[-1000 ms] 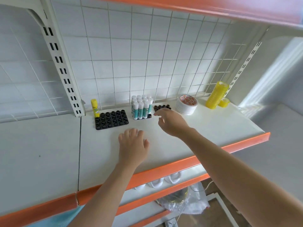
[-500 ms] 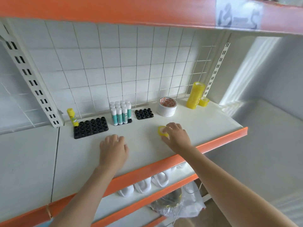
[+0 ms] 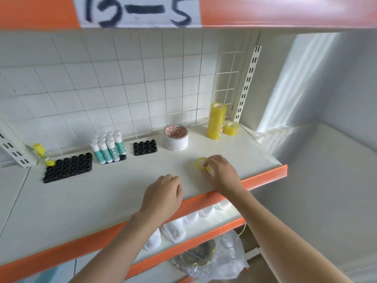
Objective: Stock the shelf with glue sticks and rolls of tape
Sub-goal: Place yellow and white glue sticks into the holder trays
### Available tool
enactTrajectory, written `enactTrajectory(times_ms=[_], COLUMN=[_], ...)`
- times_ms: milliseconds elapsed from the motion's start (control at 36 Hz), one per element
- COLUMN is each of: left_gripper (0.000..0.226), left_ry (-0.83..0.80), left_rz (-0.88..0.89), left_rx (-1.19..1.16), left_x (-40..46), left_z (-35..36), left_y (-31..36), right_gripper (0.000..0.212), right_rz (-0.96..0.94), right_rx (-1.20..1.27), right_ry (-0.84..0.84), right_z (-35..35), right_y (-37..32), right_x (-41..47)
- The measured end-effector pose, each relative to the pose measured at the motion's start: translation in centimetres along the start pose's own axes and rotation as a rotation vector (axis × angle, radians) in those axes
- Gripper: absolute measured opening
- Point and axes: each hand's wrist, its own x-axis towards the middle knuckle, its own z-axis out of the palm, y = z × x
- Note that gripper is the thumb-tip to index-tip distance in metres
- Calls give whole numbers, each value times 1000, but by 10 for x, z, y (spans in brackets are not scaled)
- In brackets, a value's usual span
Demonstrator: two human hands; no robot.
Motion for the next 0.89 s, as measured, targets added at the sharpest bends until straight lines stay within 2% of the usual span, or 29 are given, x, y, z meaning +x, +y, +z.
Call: enactTrajectory(times_ms=[194,306,639,889], left_gripper=[28,30,28,22], left_ry=[84,112,160,199], left_rz=[75,83,37,9], left_rx=[41,69,49,36], left_x=[38,50,60,69], left_z=[37,53,71,75], left_y=[45,64,75,73], right_gripper=[18,21,18,16], right_rz=[9,-67,-148,-26], right_rx=[41,23,87,107], right_ry=[94,153,274,248], right_z=[-27,-36,-50,-57], right_y=[57,78,97,127], right_x=[4,6,45,82])
